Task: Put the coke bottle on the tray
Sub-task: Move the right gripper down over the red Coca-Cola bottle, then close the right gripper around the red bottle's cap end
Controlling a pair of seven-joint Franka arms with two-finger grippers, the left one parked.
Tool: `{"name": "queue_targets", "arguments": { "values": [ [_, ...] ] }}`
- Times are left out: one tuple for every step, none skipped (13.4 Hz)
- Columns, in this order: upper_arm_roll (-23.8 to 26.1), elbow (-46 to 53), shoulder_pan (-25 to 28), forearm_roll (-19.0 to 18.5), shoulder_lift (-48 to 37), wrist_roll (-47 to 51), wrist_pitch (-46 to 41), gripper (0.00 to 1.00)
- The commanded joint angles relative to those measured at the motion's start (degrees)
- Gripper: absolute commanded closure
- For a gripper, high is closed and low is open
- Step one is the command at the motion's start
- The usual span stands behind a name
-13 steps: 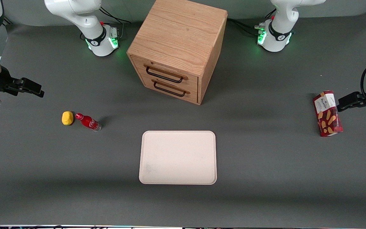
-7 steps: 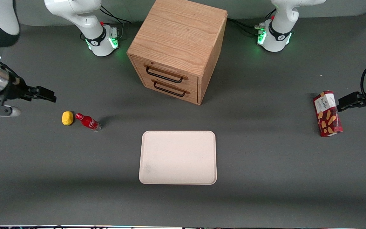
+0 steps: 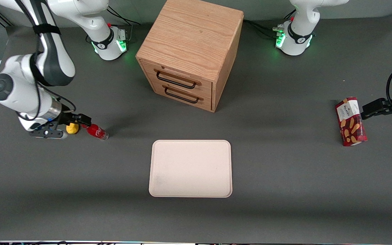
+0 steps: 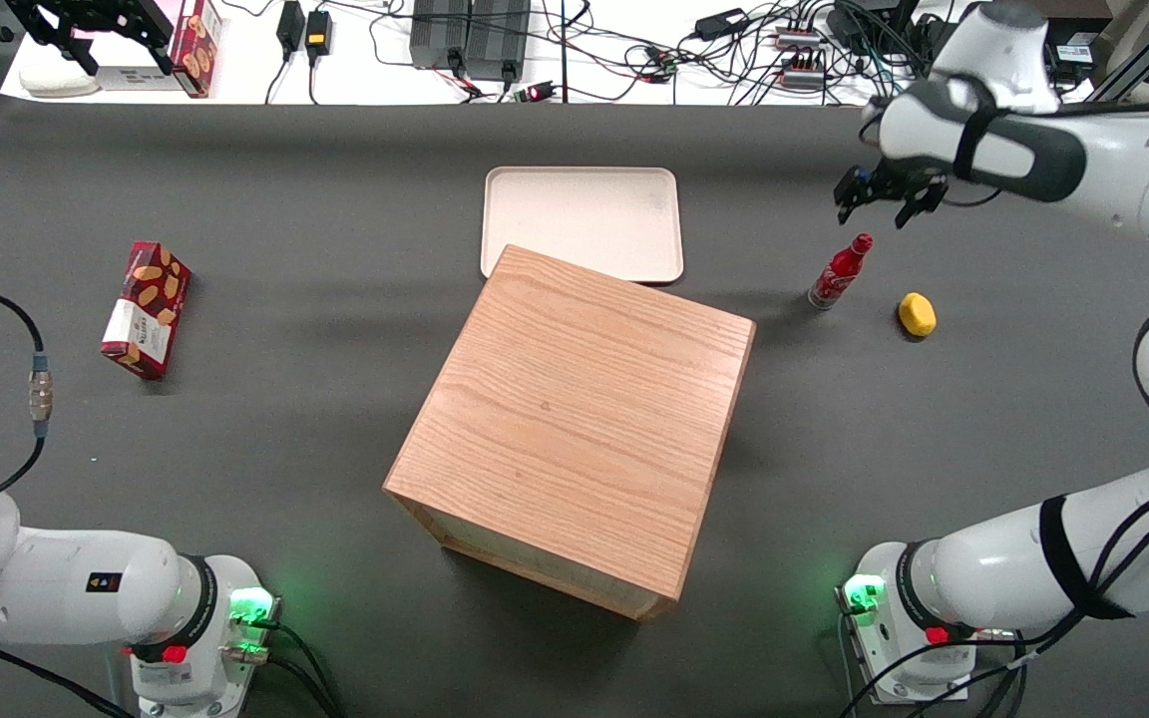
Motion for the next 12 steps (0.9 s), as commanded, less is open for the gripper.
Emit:
{"name": "queue_targets", "arguments": {
  "values": [
    [-0.1,-1.4,0.7,0.0,1.6,-1.3,3.5,0.0],
    [-0.1,-1.4,0.8,0.0,2.0,-1.2,3.5,0.0],
    [-0.1,-1.5,0.8,0.0,2.2,-1.3,3.5,0.0],
    [-0.1,-1.6,0.8,0.0,2.2,-1.3,3.5,0.0],
    [-0.1,-1.7,0.8,0.0,2.2,-1.3,3.5,0.0],
    [-0.1,-1.9,0.8,0.0,2.2,-1.3,3.5,0.0],
    [-0.1,-2.2,0.8,0.0,2.1,-1.3,3.5,0.04],
    [-0.1,-2.4,0.8,0.0,2.1,-1.3,3.5,0.11],
    [-0.1,-2.4,0.8,0.0,2.1,-1.4,3.5,0.21],
    [-0.1,-2.4,0.8,0.0,2.1,-1.5,3.5,0.34],
    [-0.1,-2.5,0.9,0.0,2.1,-1.5,3.5,0.45],
    [-0.1,-2.5,0.9,0.0,2.1,-1.5,3.5,0.53]
  ]
}}
